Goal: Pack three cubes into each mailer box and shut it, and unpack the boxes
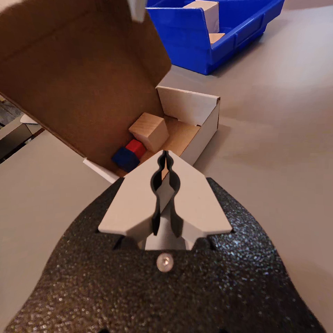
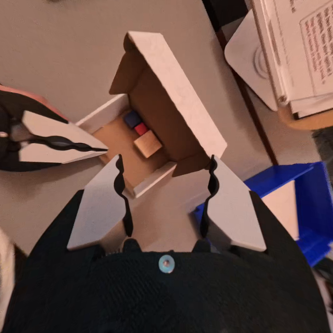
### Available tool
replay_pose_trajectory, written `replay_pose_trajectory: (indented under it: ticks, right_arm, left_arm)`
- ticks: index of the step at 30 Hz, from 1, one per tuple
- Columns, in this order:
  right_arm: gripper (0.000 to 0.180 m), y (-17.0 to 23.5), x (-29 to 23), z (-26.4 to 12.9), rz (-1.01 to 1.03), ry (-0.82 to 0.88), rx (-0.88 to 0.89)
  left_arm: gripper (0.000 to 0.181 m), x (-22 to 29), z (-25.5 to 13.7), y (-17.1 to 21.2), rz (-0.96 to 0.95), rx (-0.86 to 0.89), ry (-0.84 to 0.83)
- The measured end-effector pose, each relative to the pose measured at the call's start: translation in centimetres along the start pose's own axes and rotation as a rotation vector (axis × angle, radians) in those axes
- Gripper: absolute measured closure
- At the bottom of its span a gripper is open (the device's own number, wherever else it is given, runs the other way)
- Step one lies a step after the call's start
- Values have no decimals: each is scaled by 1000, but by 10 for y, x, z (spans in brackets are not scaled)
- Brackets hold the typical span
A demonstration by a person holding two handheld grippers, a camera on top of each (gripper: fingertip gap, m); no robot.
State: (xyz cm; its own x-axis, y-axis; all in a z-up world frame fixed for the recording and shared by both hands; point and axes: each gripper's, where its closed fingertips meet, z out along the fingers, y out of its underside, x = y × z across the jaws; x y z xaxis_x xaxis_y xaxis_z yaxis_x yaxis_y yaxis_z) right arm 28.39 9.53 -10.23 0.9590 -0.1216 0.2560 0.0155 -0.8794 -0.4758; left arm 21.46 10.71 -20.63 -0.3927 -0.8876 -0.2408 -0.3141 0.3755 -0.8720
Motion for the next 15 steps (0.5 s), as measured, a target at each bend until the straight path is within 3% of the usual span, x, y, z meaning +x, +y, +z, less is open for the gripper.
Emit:
replay_pose_trajectory:
  ticks: [2, 7, 9, 10, 12, 13, 15]
  right_arm:
    - [101, 8, -22, -5, 145, -62, 72]
    - [110, 41, -42, 18, 426, -110, 46]
    - [105, 44, -36, 8, 402, 16, 42]
    - [113, 39, -38, 0, 362, 54, 76]
    - [120, 30, -57, -3, 299, 4, 102]
    - [130, 27, -63, 2, 287, -20, 100]
    - [134, 29, -58, 25, 343, -1, 69]
  left_arm:
    - [181, 1, 1, -1, -31, 15, -5]
    - [181, 8, 5, -8, -57, 64, 10]
    - [181, 9, 6, -10, -42, 67, -1]
    - [181, 9, 7, -10, -38, 66, 1]
    - [181, 9, 7, -10, -37, 69, 1]
    - [181, 10, 7, -11, -40, 72, 6]
    - [181, 10, 7, -11, -44, 74, 10]
